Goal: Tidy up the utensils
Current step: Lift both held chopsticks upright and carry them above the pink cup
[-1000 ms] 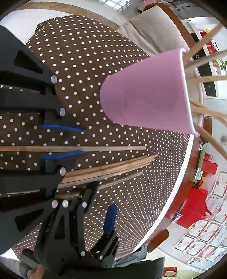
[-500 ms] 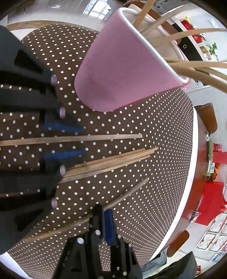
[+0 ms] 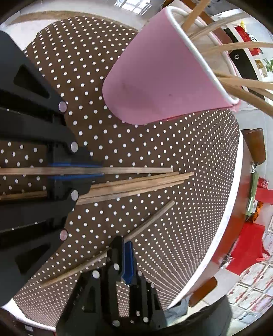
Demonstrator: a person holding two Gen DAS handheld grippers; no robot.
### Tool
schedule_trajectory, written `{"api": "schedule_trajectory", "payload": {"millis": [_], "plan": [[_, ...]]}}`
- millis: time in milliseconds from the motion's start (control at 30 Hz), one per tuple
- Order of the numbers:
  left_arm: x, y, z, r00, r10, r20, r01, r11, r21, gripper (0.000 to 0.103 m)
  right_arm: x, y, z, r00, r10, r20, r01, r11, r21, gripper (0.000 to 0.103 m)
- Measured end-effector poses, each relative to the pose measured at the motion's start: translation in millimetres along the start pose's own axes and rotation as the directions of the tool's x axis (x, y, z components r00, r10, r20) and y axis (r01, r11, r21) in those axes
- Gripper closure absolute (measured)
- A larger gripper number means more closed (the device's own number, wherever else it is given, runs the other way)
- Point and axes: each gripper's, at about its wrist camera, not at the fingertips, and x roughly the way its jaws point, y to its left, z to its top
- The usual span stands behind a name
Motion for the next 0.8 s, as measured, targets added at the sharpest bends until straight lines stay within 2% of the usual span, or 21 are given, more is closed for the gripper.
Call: {"api": "schedule_trajectory", "payload": {"millis": [100, 233, 433, 567, 600, 633, 700, 800], "plan": [[-4.2, -2.6, -3.3, 0.999, -0.011, 0.039, 0.012, 1.000, -0.009, 0.097, -1.7, 15.2, -1.0, 0.996, -0.025, 0.080, 0.025, 1.000, 0.006, 0.097], [-22.7, -11.3, -11.8, 0.993, -0.005, 0.118, 0.003, 1.000, 0.019, 0.097, -13.4, 13.4, -11.2, 0.983, 0.018, 0.182, -0.030, 0.998, 0.060, 0.097], [-59.1, -27.0, -26.8, 0.966, -0.009, 0.258, -0.009, 0.998, 0.069, 0.097, -45.1, 3.7, -24.4, 0.935, 0.051, 0.350, -0.106, 0.984, 0.140, 0.097], [-84.7, -29.4, -32.7, 0.932, -0.041, 0.361, 0.015, 0.997, 0.076, 0.097, -73.4, 1.9, -34.9, 0.869, 0.048, 0.492, -0.153, 0.973, 0.175, 0.097], [-92.1, -28.9, -34.4, 0.920, -0.058, 0.387, 0.030, 0.997, 0.078, 0.097, -82.3, 4.1, -37.9, 0.841, 0.023, 0.541, -0.144, 0.973, 0.183, 0.097], [-97.8, -28.3, -35.7, 0.910, -0.074, 0.407, 0.044, 0.996, 0.083, 0.097, -87.1, 5.1, -40.5, 0.822, 0.011, 0.569, -0.143, 0.972, 0.187, 0.097], [-110.2, -29.2, -39.9, 0.888, -0.106, 0.447, 0.066, 0.992, 0.105, 0.097, -100.9, 6.2, -46.1, 0.763, -0.020, 0.646, -0.151, 0.966, 0.208, 0.097], [-129.8, -25.8, -49.3, 0.850, -0.137, 0.509, 0.083, 0.988, 0.128, 0.097, -122.1, 5.3, -53.0, 0.698, -0.005, 0.716, -0.209, 0.955, 0.211, 0.097]]}}
